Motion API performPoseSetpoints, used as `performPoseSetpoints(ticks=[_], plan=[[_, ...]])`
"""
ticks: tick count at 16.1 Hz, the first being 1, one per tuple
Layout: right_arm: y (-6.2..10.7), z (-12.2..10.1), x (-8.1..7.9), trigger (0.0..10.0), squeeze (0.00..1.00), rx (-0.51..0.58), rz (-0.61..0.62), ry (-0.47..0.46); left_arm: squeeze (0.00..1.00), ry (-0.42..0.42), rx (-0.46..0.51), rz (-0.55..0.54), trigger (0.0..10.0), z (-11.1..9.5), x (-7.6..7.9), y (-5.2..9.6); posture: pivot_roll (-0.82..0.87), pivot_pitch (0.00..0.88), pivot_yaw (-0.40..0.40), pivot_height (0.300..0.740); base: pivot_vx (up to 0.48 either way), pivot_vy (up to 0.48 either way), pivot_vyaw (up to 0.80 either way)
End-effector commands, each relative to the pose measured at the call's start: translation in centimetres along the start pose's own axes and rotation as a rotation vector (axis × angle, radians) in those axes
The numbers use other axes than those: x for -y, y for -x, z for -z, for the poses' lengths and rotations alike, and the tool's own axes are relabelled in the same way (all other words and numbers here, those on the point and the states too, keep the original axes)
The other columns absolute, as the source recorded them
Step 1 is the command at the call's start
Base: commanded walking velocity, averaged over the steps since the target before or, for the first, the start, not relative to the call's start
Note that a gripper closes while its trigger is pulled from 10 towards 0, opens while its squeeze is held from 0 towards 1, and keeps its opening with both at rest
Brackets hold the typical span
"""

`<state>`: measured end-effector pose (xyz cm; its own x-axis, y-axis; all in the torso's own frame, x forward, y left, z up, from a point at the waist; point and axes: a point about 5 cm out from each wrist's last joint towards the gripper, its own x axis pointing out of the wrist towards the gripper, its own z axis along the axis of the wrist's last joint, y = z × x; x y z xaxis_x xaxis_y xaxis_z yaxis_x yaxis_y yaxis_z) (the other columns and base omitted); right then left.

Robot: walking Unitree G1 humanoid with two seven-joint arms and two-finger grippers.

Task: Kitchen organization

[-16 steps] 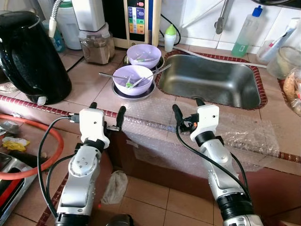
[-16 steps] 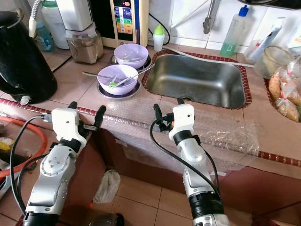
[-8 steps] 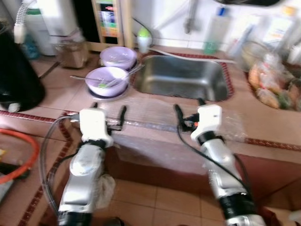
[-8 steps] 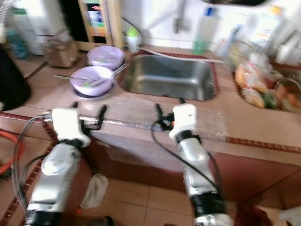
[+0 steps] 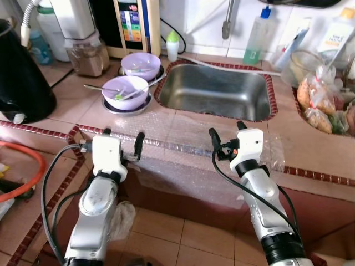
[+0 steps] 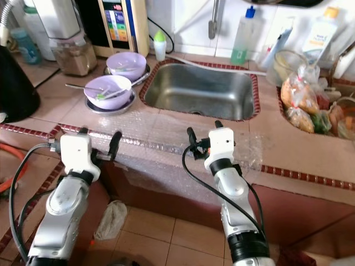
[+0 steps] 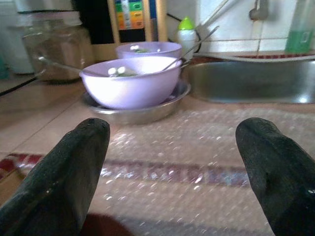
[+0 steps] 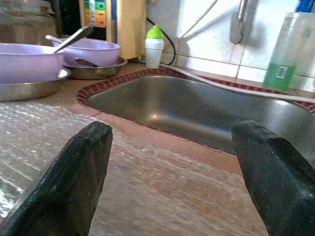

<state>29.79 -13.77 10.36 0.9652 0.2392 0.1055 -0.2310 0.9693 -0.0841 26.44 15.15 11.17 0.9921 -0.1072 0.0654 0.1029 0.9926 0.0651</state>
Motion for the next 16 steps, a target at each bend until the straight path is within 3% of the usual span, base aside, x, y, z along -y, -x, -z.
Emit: performPoseSetpoints(ticks=[1, 7, 16], plan=[[0.0, -0.3, -0.2, 10.0, 0.00, 0.016, -0.008, -0.007, 0.00, 0.000, 0.026, -0.006, 10.0, -0.6, -0.1, -0.1, 0.03, 0.000, 0.003, 0.740, 0.000, 0.000, 0.00], [-0.1, -1.4, -0.1, 10.0, 0.00, 0.064, -0.009, -0.013, 0.00, 0.031, 0.085, 0.022, 10.0, -2.3, 0.0, 0.0, 0.04, 0.000, 0.004, 0.740, 0.000, 0.000, 0.00], [0.1, -1.6, -0.3, 10.0, 0.00, 0.069, -0.029, 0.007, 0.00, 0.048, 0.093, 0.043, 10.0, -2.6, 0.4, 0.2, 0.02, 0.000, 0.003, 0.740, 0.344, 0.000, 0.00]])
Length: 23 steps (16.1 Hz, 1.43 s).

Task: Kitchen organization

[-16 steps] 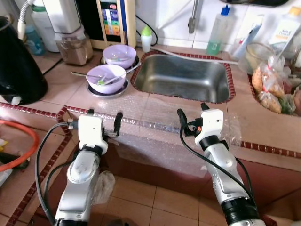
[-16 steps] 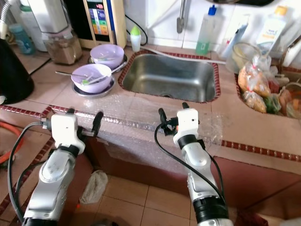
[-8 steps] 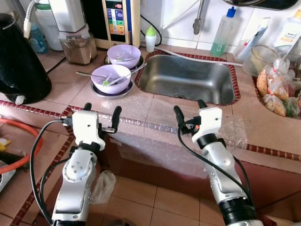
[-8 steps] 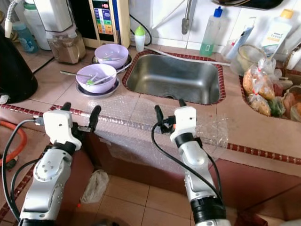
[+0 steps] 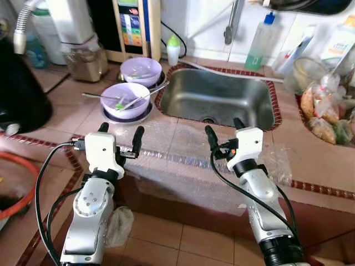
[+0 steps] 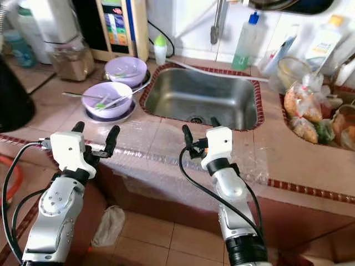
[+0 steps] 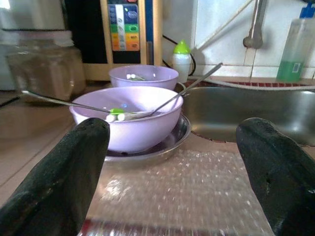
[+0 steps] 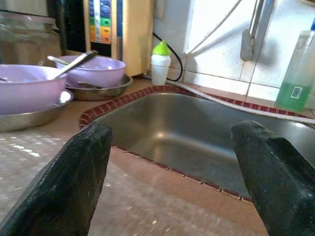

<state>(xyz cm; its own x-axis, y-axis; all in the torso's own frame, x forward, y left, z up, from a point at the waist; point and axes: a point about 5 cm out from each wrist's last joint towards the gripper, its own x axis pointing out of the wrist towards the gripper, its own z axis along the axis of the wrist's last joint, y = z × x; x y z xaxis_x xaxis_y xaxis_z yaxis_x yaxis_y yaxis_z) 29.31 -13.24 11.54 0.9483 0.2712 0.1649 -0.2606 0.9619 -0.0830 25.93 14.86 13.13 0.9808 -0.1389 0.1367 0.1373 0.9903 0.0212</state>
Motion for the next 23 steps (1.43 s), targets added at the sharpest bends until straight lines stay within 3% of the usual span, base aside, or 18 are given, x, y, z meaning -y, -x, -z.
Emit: performPoseSetpoints(ticks=[1, 7, 14, 17, 23], plan=[[0.0, -0.3, 0.3, 10.0, 0.00, 0.004, 0.001, 0.013, 0.00, 0.002, 0.020, 0.016, 10.0, -0.6, 0.2, -0.2, 0.02, 0.000, 0.004, 0.740, 0.401, 0.000, 0.00], [0.0, -0.4, -0.2, 10.0, 0.00, 0.010, -0.028, 0.031, 0.00, -0.036, 0.045, 0.014, 10.0, -1.1, 0.6, 0.1, 0.03, 0.000, 0.000, 0.740, 0.301, 0.000, 0.00], [-0.2, -0.3, -0.5, 10.0, 0.00, 0.004, -0.058, 0.040, 0.00, -0.136, 0.132, -0.087, 10.0, -3.0, -0.6, 0.3, 0.05, 0.000, -0.016, 0.740, 0.000, 0.000, 0.00], [-0.1, -0.1, -0.8, 10.0, 0.00, 0.002, -0.065, 0.037, 0.00, -0.131, 0.116, -0.090, 10.0, -2.7, -0.8, 0.4, 0.05, 0.000, -0.014, 0.740, 0.000, 0.000, 0.70], [0.2, 0.2, -0.9, 10.0, 0.00, -0.011, -0.056, 0.016, 0.00, -0.046, 0.021, 0.037, 10.0, -0.4, 0.1, 1.2, 0.05, 0.000, -0.009, 0.740, 0.000, 0.000, 0.00]])
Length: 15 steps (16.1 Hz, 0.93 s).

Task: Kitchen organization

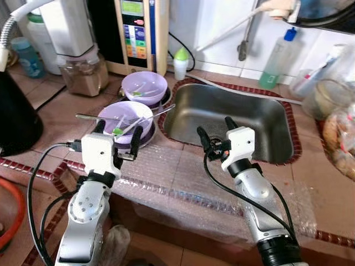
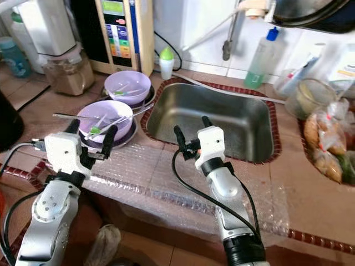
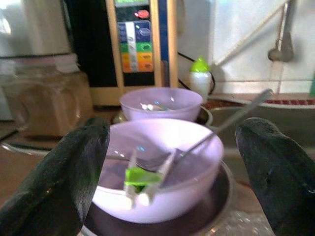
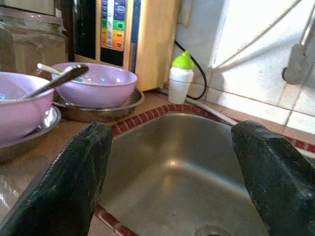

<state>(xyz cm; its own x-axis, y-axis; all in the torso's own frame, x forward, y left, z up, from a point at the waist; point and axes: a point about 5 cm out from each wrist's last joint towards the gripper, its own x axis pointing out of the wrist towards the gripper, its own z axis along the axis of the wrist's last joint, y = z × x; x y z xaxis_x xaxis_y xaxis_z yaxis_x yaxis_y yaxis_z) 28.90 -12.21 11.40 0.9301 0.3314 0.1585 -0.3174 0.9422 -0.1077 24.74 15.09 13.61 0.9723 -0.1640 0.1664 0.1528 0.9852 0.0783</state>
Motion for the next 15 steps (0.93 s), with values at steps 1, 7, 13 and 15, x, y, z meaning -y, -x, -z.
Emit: performPoseSetpoints(ticks=[1, 7, 13, 15], plan=[[0.3, 0.2, 0.2, 10.0, 0.00, -0.016, 0.007, -0.002, 0.00, 0.023, -0.027, 0.018, 10.0, 0.8, 0.2, 0.3, 0.04, 0.000, -0.010, 0.740, 0.000, 0.000, 0.00], [0.9, 0.1, 0.1, 10.0, 0.00, -0.037, -0.005, -0.003, 0.00, 0.033, 0.018, -0.033, 10.0, -0.2, -1.0, -0.5, 0.03, 0.024, -0.028, 0.740, 0.000, 0.000, 0.00], [0.3, -0.6, -0.2, 10.0, 0.00, -0.033, -0.010, -0.008, 0.00, 0.023, 0.028, -0.025, 10.0, -1.4, -1.8, -1.0, 0.02, 0.106, -0.019, 0.740, 0.000, 0.000, 0.00], [0.3, -0.6, -0.6, 10.0, 0.00, -0.034, -0.012, -0.020, 0.00, 0.020, 0.031, -0.015, 10.0, -1.9, -1.9, -1.1, 0.03, 0.130, -0.013, 0.740, 0.000, 0.000, 0.00]])
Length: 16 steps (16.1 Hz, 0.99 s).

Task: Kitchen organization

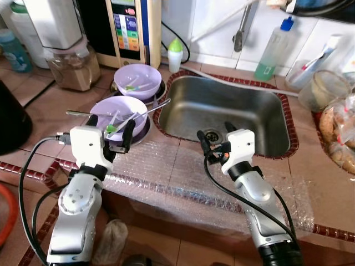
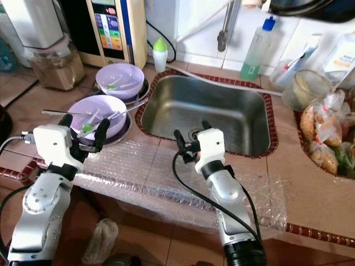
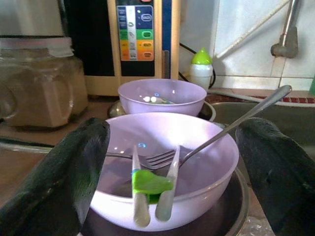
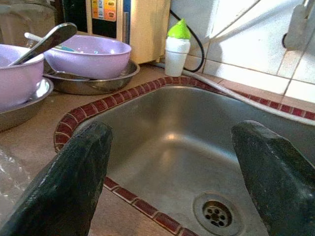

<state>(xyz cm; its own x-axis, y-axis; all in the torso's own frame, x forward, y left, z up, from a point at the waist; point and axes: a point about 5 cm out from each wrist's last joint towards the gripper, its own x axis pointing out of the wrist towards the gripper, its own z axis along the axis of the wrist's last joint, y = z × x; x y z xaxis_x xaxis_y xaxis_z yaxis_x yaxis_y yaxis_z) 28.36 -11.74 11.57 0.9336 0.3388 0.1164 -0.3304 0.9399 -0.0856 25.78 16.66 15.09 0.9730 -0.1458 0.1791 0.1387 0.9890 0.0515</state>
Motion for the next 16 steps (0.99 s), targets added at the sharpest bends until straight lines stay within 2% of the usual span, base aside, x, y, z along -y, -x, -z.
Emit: performPoseSetpoints(ticks=[1, 6, 11, 14, 16], plan=[[-0.1, -0.5, -0.1, 10.0, 0.00, 0.009, -0.002, -0.001, 0.00, -0.007, 0.027, 0.004, 10.0, -1.1, -0.2, -0.3, 0.03, 0.139, -0.011, 0.740, 0.000, 0.000, 0.00], [-1.0, -0.9, -0.2, 10.0, 0.00, 0.018, 0.001, -0.015, 0.00, -0.024, 0.071, 0.003, 10.0, -2.9, -0.7, -1.3, 0.05, 0.157, 0.001, 0.740, 0.000, 0.000, 0.00], [-2.4, -2.2, 0.2, 10.0, 0.00, 0.054, -0.006, -0.013, 0.00, -0.023, 0.139, 0.002, 10.0, -6.1, -0.7, -2.4, 0.07, 0.223, 0.016, 0.740, 0.000, 0.000, 0.00], [-2.9, -2.2, -0.5, 10.0, 0.00, 0.060, -0.052, 0.000, 0.00, -0.026, 0.143, -0.005, 10.0, -6.9, -1.3, -2.6, 0.07, 0.247, 0.026, 0.740, 0.000, 0.000, 0.00], [-3.9, -2.9, -0.4, 10.0, 0.00, 0.079, -0.049, -0.003, 0.00, -0.029, 0.156, 0.006, 10.0, -7.8, -1.5, -3.4, 0.06, 0.253, 0.028, 0.740, 0.000, 0.000, 0.00]])
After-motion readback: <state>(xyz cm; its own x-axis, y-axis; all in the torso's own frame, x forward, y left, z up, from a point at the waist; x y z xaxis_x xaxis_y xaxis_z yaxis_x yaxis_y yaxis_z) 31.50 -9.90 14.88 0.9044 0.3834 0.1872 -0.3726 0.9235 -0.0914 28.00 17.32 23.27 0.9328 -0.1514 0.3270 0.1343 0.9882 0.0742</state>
